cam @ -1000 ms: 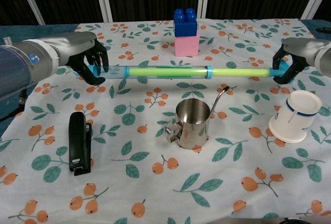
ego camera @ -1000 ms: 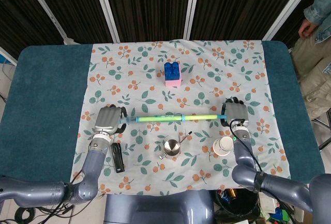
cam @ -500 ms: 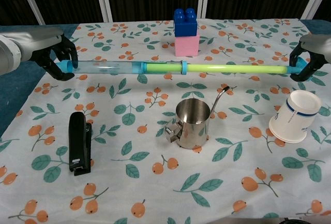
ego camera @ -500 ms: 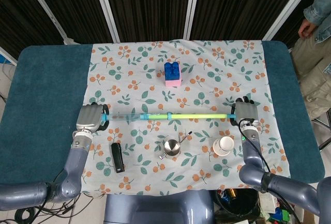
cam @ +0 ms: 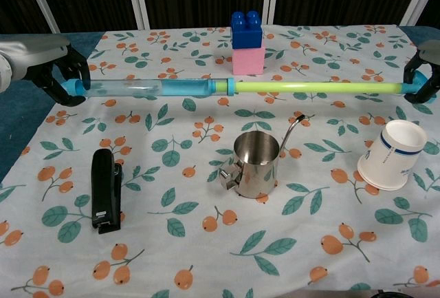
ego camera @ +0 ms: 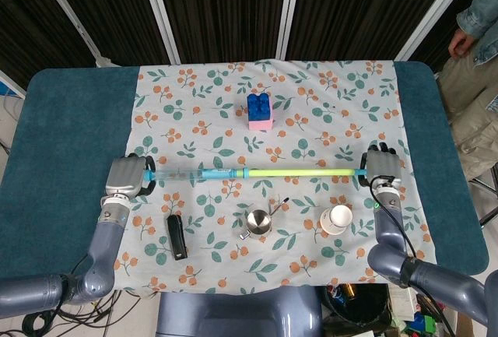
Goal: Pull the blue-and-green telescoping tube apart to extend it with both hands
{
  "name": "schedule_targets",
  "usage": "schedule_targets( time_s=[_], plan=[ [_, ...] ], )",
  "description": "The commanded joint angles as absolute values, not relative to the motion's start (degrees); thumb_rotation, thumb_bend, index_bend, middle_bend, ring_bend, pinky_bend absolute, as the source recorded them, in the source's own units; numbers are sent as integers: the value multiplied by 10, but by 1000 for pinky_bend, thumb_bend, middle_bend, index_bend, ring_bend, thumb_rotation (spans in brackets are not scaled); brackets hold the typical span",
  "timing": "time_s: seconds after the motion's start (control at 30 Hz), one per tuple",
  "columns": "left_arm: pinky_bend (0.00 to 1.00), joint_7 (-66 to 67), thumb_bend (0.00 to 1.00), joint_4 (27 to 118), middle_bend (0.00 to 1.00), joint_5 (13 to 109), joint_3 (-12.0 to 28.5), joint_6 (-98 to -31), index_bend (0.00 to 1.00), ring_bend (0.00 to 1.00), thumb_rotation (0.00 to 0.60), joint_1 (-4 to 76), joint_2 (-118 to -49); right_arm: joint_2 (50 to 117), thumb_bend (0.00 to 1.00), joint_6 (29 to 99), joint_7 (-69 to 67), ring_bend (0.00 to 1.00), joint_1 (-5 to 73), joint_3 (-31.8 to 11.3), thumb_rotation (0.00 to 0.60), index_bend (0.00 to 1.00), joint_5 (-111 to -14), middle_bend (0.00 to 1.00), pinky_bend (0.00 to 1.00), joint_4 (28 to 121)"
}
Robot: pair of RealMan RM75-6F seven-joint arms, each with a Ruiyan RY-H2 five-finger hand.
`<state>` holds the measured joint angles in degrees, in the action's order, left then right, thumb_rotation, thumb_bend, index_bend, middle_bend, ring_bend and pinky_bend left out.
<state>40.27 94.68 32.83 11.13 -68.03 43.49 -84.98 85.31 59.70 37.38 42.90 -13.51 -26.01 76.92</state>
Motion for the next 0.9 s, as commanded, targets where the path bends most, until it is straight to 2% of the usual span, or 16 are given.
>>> schedule_targets(
  time_s=[0.03, 0.4, 0.43, 0.47, 0.57, 0.63, 0.67, 0.77, 0.9],
  plan=[
    [389, 402, 422, 945, 450, 328, 110, -679, 590, 265, 600, 434, -847, 851, 433, 594, 373, 85, 427, -135, 600, 689, -258, 195, 136, 765],
    [384, 399, 411, 943, 439, 331, 108, -675, 574, 264, 600, 433, -848, 844, 432, 585, 376, 84, 421, -131, 600, 682, -259, 181, 136, 753],
    [372, 400, 385, 943, 416, 330, 108, -675, 545, 254, 600, 433, -849, 844, 412, 584, 376, 81, 421, -131, 600, 644, -258, 160, 136, 753],
    [345, 401, 340, 943, 368, 329, 108, -675, 502, 230, 600, 434, -849, 843, 363, 582, 377, 71, 421, -130, 600, 560, -258, 126, 137, 754],
    [252, 409, 185, 946, 189, 321, 105, -669, 349, 133, 600, 436, -848, 839, 172, 573, 385, 20, 421, -126, 600, 203, -252, 22, 137, 760],
    [219, 412, 114, 950, 122, 316, 103, -661, 254, 99, 600, 438, -845, 835, 94, 568, 393, 4, 422, -124, 600, 47, -241, 1, 137, 766],
    [207, 412, 87, 952, 103, 315, 102, -659, 207, 90, 600, 438, -844, 833, 68, 567, 396, 0, 423, -123, 600, 7, -236, 0, 137, 768],
    [196, 410, 62, 957, 89, 318, 102, -657, 110, 82, 600, 437, -840, 829, 45, 569, 402, 0, 424, -124, 600, 0, -231, 0, 136, 774],
    [193, 399, 63, 974, 89, 328, 102, -660, 87, 82, 600, 432, -825, 817, 45, 584, 393, 0, 421, -129, 600, 0, -243, 0, 136, 792]
  ],
)
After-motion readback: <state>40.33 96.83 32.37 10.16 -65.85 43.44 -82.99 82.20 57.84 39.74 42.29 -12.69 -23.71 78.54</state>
